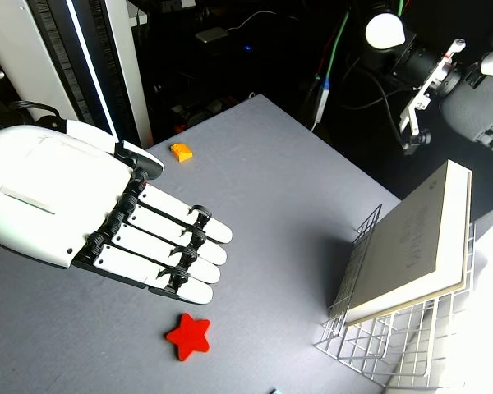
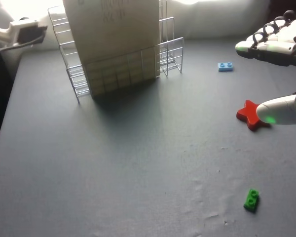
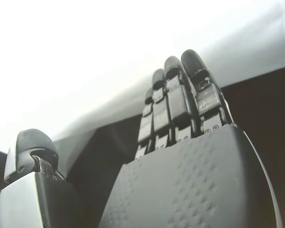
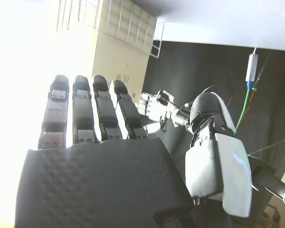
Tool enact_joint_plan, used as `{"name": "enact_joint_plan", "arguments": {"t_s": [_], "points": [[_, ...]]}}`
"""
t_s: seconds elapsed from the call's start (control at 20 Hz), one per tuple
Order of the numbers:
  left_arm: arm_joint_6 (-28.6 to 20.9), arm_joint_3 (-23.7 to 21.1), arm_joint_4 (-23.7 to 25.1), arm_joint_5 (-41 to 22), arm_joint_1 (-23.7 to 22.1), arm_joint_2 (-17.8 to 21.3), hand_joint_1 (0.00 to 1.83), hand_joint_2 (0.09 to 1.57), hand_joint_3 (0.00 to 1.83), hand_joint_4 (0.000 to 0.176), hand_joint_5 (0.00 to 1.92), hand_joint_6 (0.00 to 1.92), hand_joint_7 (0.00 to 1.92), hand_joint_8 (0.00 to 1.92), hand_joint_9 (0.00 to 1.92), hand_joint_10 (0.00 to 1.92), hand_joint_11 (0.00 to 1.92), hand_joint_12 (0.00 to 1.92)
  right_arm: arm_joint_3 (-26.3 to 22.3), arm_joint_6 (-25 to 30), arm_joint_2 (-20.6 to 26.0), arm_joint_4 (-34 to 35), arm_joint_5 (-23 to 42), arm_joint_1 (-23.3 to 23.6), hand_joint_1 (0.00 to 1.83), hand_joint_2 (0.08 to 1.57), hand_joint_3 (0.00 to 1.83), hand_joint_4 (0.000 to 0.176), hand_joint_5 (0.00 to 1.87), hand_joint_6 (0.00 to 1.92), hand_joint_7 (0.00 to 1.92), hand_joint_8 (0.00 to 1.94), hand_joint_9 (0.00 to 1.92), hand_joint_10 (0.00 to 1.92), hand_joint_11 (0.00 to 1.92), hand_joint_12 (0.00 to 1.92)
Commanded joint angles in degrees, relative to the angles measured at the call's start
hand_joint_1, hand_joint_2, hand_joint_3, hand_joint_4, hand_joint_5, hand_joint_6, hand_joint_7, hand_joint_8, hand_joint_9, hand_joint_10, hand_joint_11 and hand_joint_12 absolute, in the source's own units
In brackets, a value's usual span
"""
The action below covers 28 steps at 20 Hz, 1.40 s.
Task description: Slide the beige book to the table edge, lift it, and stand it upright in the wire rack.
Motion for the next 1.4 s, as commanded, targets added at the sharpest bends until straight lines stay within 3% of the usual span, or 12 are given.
{"name": "enact_joint_plan", "arguments": {"t_s": [0.0,0.15,0.3,0.4,0.5,0.65,0.8,1.05,1.35], "points": [[-0.6,-0.8,6.5,1.2,-1.0,2.2,0.44,0.90,0.00,0.000,0.15,0.00,0.26,0.00,0.29,0.00,0.00,0.84,-0.1,0.4,0.3,0.1,2.0,0.5,0.00,1.15,0.00,0.000,0.00,0.00,0.00,0.00,0.00,0.00,0.00,0.00],[-0.6,-4.1,15.1,0.4,-2.2,6.0,0.44,0.88,0.00,0.000,0.17,0.01,0.28,0.01,0.32,0.01,0.00,0.88,-0.1,0.4,0.3,0.1,2.0,0.4,0.00,1.15,0.00,0.000,0.00,0.00,0.00,0.00,0.00,0.00,0.00,0.00],[-0.6,-5.2,32.6,-5.8,-7.0,9.1,0.41,0.88,0.00,0.000,0.16,0.00,0.27,0.00,0.31,0.00,0.00,0.88,-0.1,0.4,0.3,0.1,1.7,0.3,0.00,1.16,0.00,0.000,0.00,0.00,0.00,0.00,0.00,0.00,0.00,0.00],[-0.6,-6.0,42.7,-6.1,-9.1,10.9,0.44,0.89,0.00,0.000,0.13,0.00,0.24,0.00,0.26,0.00,0.00,0.79,-0.1,0.4,0.3,0.1,1.7,0.3,0.00,1.16,0.00,0.000,0.00,0.00,0.00,0.00,0.00,0.00,0.00,0.00],[-0.6,-7.1,53.7,-5.2,-10.4,12.8,0.43,0.89,0.00,0.000,0.15,0.01,0.28,0.01,0.30,0.01,0.00,0.84,-0.1,0.4,0.3,0.1,1.7,0.3,0.00,1.15,0.00,0.000,0.00,0.00,0.00,0.00,0.00,0.00,0.00,0.00],[-0.1,-8.6,53.7,1.6,-6.8,14.4,0.41,0.88,0.00,0.000,0.16,0.00,0.28,0.00,0.31,0.01,0.00,0.89,-0.1,0.4,0.3,0.1,1.7,0.3,0.00,1.15,0.00,0.000,0.00,0.00,0.00,0.00,0.00,0.00,0.00,0.00],[-0.6,-10.0,53.7,8.4,-3.8,14.9,0.44,0.89,0.00,0.000,0.14,0.00,0.26,0.01,0.29,0.01,0.00,0.82,-0.1,0.4,0.3,0.1,1.6,0.3,0.00,1.16,0.00,0.000,0.00,0.00,0.00,0.00,0.00,0.00,0.00,0.00],[-0.6,-14.4,53.7,14.9,-2.2,16.7,0.45,0.89,0.00,0.000,0.17,0.00,0.30,0.01,0.32,0.01,0.00,0.85,-0.1,0.4,0.3,0.1,1.2,0.3,0.00,1.15,0.00,0.000,0.00,0.00,0.00,0.00,0.00,0.00,0.00,0.00],[-0.6,-18.6,53.7,12.1,3.2,18.6,0.47,0.89,0.00,0.000,0.22,0.01,0.36,0.01,0.39,0.01,0.00,0.93,-0.1,0.4,0.3,0.1,0.9,0.3,0.00,1.16,0.00,0.000,0.00,0.00,0.00,0.00,0.00,0.00,0.00,0.00]]}}
